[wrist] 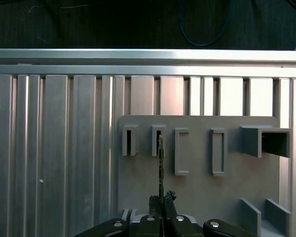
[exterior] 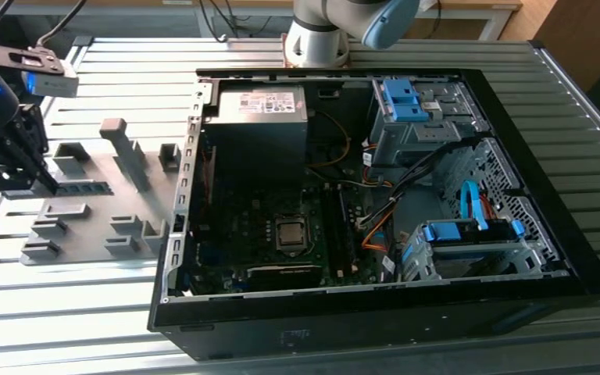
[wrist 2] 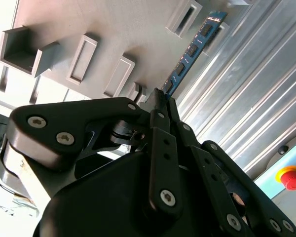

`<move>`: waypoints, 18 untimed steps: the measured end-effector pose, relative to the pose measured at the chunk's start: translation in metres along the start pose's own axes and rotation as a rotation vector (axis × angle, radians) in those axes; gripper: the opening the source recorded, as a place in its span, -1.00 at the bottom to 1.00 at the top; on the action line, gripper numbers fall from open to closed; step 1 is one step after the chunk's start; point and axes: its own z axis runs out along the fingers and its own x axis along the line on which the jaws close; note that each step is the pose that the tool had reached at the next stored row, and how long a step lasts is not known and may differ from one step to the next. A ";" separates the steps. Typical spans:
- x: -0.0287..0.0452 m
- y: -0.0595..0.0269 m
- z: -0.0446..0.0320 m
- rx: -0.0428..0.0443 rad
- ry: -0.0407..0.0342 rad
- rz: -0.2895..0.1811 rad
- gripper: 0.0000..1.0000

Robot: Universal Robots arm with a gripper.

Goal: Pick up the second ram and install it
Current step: 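Pick up the second ram and move it above second insertion slot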

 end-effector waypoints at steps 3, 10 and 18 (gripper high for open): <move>0.0001 0.0000 -0.0032 -0.0001 0.0000 0.000 -0.73; 0.0002 -0.0001 -0.0091 -0.0001 0.0000 0.000 -0.73; 0.0003 -0.0002 -0.0140 0.0000 0.0000 0.000 -0.73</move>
